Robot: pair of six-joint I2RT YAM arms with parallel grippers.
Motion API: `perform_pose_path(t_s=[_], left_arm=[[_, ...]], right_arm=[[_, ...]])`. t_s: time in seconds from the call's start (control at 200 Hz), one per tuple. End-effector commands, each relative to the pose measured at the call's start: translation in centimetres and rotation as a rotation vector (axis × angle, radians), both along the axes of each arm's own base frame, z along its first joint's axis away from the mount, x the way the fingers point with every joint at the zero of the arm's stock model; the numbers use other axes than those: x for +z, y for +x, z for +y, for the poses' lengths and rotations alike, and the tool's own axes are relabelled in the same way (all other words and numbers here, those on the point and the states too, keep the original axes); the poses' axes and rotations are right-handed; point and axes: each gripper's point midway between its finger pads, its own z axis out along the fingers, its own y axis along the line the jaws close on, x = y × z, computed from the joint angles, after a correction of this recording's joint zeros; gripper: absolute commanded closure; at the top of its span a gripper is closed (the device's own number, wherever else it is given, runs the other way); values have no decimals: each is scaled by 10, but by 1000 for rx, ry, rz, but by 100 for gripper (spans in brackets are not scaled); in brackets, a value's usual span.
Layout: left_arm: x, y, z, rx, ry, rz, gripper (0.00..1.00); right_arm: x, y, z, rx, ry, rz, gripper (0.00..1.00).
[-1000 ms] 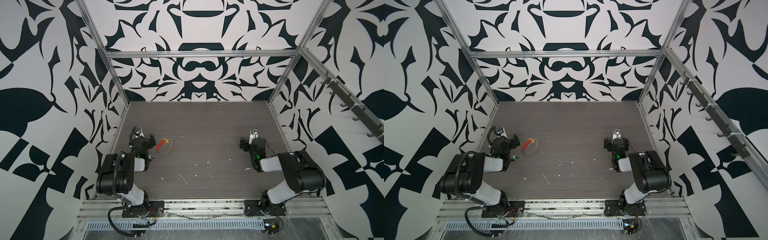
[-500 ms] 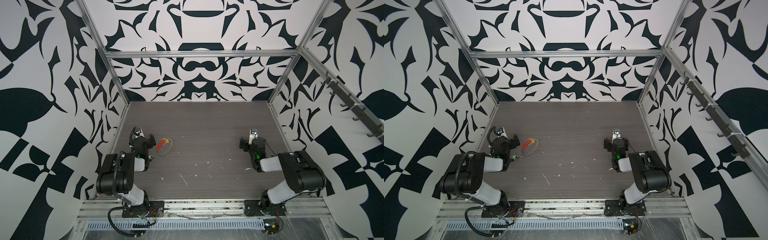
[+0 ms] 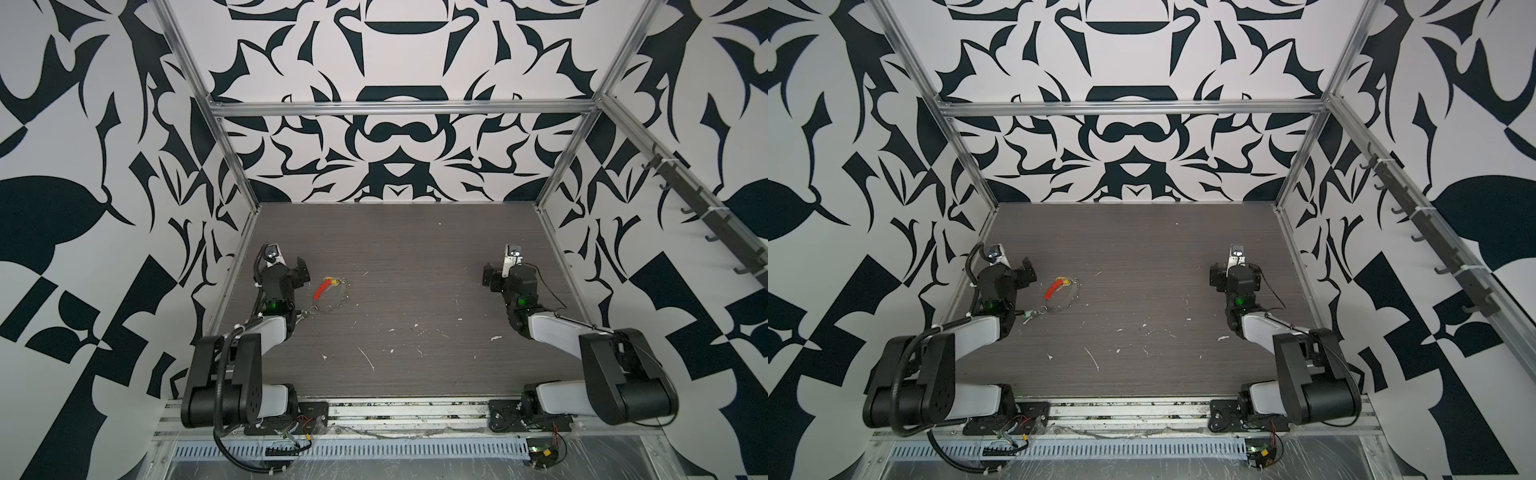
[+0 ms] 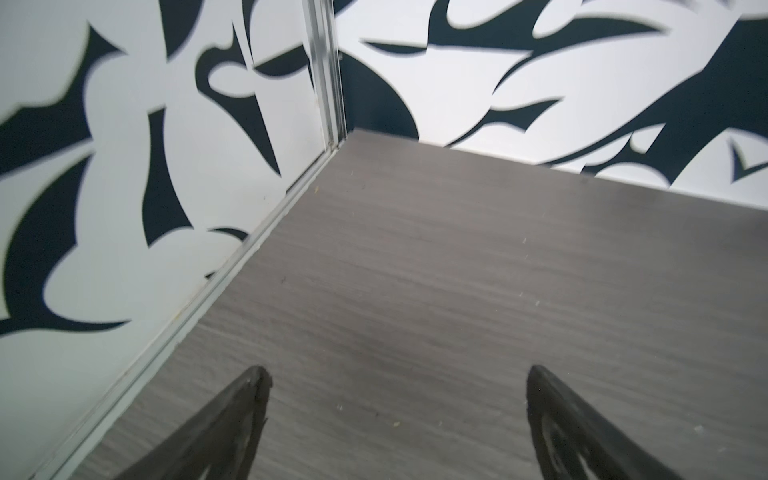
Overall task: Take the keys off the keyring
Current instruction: 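Move left gripper over the red sleeve while right gripper advances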
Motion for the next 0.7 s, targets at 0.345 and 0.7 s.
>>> perform_pose_path(t_s=[0.345, 0.7], left_arm=[[38, -59, 47, 440, -721, -322, 1], [47, -50, 16, 240, -873, -228, 1]], right_arm=[[30, -14, 4, -226, 601, -68, 0], [13, -7, 48, -64, 804, 39, 0]])
